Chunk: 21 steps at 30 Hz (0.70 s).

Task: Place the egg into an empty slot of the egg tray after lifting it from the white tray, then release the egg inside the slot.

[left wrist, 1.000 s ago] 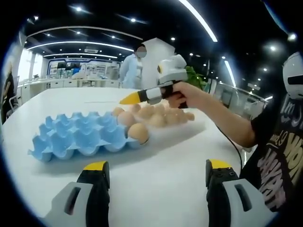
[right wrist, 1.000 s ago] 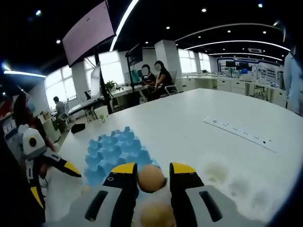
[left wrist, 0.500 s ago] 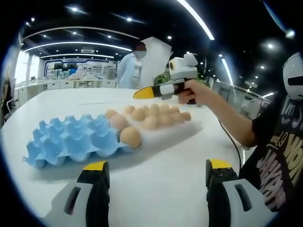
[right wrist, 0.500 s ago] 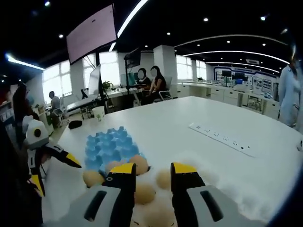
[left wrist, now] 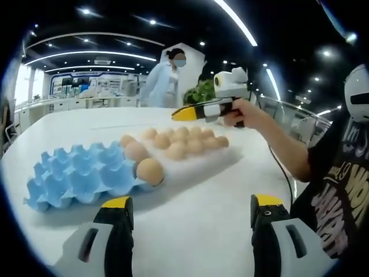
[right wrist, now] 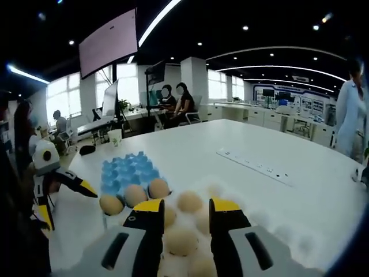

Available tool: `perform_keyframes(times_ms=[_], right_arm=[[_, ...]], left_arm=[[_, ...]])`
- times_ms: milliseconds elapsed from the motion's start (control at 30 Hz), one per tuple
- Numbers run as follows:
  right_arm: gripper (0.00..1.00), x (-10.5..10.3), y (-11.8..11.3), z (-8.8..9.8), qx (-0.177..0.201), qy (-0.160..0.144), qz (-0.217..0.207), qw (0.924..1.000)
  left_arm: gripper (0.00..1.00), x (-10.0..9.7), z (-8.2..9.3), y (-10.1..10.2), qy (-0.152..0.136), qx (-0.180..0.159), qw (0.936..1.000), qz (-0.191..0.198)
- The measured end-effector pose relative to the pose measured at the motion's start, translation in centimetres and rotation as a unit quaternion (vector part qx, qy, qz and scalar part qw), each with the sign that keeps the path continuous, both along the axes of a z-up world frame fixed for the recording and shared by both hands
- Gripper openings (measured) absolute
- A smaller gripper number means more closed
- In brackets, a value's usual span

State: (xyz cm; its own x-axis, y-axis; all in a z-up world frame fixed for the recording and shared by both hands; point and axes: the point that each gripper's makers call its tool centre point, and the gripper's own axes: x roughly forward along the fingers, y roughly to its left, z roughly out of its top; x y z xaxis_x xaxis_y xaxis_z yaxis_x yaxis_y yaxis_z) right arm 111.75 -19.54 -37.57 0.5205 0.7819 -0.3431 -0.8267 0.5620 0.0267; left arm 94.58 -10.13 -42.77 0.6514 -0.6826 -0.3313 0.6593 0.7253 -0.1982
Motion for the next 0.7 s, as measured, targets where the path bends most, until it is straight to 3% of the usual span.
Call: perform_keyframes(times_ms=[700], right_arm=[[0.34, -1.6, -5.2, -0.3, 0.003, -0.012, -0.043, 0.999]], left_arm=[[0.85, 0.2, -0.1, -1.4, 0.003, 0.005, 0.9998, -0.017]])
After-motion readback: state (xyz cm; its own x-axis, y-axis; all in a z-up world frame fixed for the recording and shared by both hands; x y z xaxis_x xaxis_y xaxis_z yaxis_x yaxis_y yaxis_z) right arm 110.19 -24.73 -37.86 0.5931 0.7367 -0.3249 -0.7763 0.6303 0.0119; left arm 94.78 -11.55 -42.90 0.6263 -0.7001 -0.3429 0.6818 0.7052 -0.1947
